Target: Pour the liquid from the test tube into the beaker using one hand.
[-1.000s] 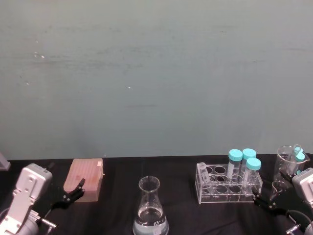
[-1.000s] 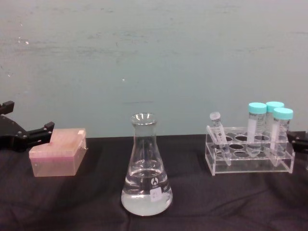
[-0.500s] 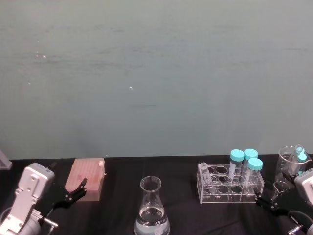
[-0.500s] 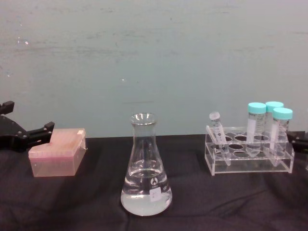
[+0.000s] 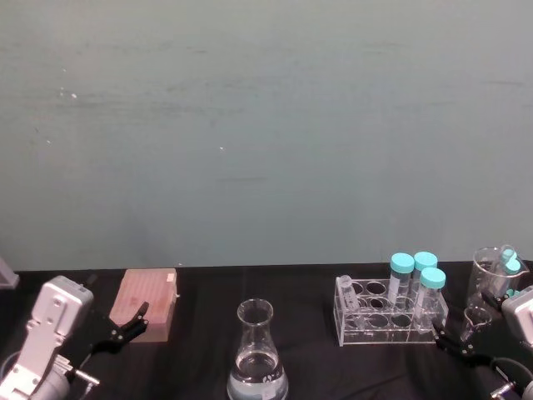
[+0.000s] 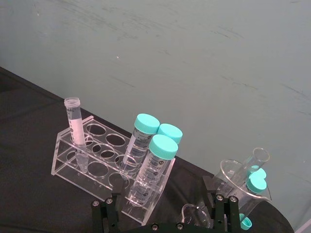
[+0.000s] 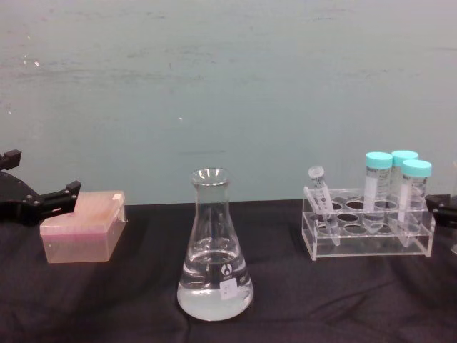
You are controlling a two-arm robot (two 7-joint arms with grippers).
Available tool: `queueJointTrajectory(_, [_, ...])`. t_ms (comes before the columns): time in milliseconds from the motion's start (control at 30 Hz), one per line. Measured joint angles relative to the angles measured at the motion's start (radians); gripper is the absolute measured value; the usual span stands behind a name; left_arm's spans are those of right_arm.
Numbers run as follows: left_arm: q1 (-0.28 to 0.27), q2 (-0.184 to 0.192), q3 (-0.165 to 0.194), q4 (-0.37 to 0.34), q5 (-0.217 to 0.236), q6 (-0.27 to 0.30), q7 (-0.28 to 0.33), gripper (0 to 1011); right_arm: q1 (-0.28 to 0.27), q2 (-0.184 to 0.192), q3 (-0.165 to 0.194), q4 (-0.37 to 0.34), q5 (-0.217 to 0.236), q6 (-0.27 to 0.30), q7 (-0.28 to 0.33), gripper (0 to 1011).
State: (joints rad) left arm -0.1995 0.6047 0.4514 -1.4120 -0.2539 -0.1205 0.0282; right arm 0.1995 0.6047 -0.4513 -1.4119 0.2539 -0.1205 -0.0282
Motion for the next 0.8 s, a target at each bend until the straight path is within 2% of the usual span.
queueJointTrajectory(300, [0.000,0.000,0.000,0.000,0.000,0.000,0.000,1000,0.000,0.000,0.000,0.000,-0.001,-0.001,0.001,1003])
queueJointTrajectory(433, [0.000,0.000,0.000,0.000,0.000,0.000,0.000,1000,0.007,-0.002,0.000,0.010,-0.015,-0.031,0.040,1003])
queueJointTrajectory(800, [0.000,0.000,0.000,0.000,0.000,0.000,0.000,1000,0.029,-0.021,0.007,0.025,-0.025,-0.069,0.121,1003])
